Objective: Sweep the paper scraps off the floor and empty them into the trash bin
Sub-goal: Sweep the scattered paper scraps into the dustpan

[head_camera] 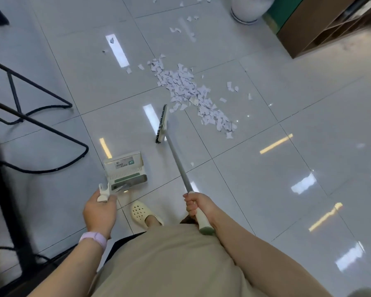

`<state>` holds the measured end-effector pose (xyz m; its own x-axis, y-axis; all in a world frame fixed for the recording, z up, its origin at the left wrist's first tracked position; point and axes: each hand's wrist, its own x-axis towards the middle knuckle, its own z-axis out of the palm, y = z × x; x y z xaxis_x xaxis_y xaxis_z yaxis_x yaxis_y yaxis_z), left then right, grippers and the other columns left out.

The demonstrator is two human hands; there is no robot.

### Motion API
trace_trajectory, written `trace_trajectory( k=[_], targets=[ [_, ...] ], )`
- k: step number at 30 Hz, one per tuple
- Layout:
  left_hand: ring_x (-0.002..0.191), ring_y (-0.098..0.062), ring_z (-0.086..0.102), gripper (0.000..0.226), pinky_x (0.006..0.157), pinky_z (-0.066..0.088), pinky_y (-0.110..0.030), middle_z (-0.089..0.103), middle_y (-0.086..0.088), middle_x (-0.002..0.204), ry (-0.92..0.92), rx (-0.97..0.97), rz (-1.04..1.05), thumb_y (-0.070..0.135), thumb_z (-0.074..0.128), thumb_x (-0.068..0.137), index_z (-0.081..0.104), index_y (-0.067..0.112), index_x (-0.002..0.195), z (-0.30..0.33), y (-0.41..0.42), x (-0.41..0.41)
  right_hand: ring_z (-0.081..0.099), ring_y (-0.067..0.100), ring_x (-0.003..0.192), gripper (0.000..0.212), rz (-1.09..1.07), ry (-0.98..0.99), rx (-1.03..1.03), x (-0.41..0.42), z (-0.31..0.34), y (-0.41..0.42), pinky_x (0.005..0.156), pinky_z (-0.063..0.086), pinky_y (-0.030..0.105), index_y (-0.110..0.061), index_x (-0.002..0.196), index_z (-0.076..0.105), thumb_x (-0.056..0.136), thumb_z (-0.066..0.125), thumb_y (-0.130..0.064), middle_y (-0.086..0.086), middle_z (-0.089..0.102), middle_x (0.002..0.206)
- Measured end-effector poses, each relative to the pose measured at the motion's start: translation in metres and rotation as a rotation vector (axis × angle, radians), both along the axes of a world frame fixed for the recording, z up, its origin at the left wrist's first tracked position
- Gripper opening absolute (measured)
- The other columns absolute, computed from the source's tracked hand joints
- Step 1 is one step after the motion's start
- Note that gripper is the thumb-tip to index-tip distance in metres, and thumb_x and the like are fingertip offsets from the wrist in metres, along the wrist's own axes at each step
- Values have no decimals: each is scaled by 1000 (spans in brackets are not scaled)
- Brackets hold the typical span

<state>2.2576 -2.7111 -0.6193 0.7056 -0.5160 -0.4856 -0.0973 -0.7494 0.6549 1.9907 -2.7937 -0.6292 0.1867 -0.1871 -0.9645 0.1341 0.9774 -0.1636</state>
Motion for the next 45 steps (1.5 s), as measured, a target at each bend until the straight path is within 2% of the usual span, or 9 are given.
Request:
trace_trajectory(
  k=[8,15,18,23,28,34,37,42,45],
  targets=[
    [60,-18,46,13,59,42,-28,54,-1,67,11,2,-111,13,63,92,64,1,97,-1,-12,-89,39,17,39,9,137,374,-142,-155,-18,12,41,36,22,-1,85,53,81,58,6,9,47,54],
    [62,-16,50,21,56,39,-24,63,-7,81,-26,-40,-198,17,64,94,67,9,114,9,-26,-182,39,15,40,14,-189,394,-148,-265,13,53,43,35,20,-2,96,58,85,55,7,8,48,58],
    [63,-22,51,13,54,38,-22,60,-2,74,-32,-61,-293,15,62,95,65,16,108,16,-45,-204,38,16,41,12,-288,396,-156,-291,32,57,42,35,21,-1,90,56,84,53,8,9,48,60],
    [57,-18,50,32,53,40,-23,60,-1,70,-48,-91,-401,21,62,96,64,18,128,13,-70,-217,35,15,36,13,-473,389,-53,-300,48,54,37,34,20,-4,81,51,84,54,8,5,43,50],
    [55,-20,50,47,54,40,-23,57,-6,66,-16,-81,-444,21,62,96,54,17,142,6,-95,-206,33,14,31,16,-627,318,59,-262,53,62,33,33,17,-6,79,49,88,51,7,3,39,46],
    [64,-17,57,44,58,41,-23,64,2,77,4,-61,-533,18,62,96,56,16,140,0,-126,-147,36,13,30,14,-679,197,165,-157,52,46,35,37,19,-7,87,47,91,44,6,3,39,44],
    [62,-18,55,42,57,42,-24,64,-2,75,26,-29,-530,20,62,96,58,20,138,3,-140,-99,38,13,31,20,-719,58,212,-81,53,13,37,40,20,-9,82,45,89,40,9,3,40,48],
    [60,-20,52,35,56,42,-25,63,-3,73,8,28,-496,20,62,95,64,25,129,1,-153,-11,44,16,28,29,-558,-62,182,40,41,-66,34,42,22,-11,68,44,88,40,10,5,45,49],
    [60,-20,53,26,55,41,-26,65,-8,72,-24,26,-438,20,63,94,67,24,119,0,-157,32,41,13,31,25,-644,-195,137,80,22,-118,33,40,20,-12,75,43,92,43,6,2,39,48]
  ],
)
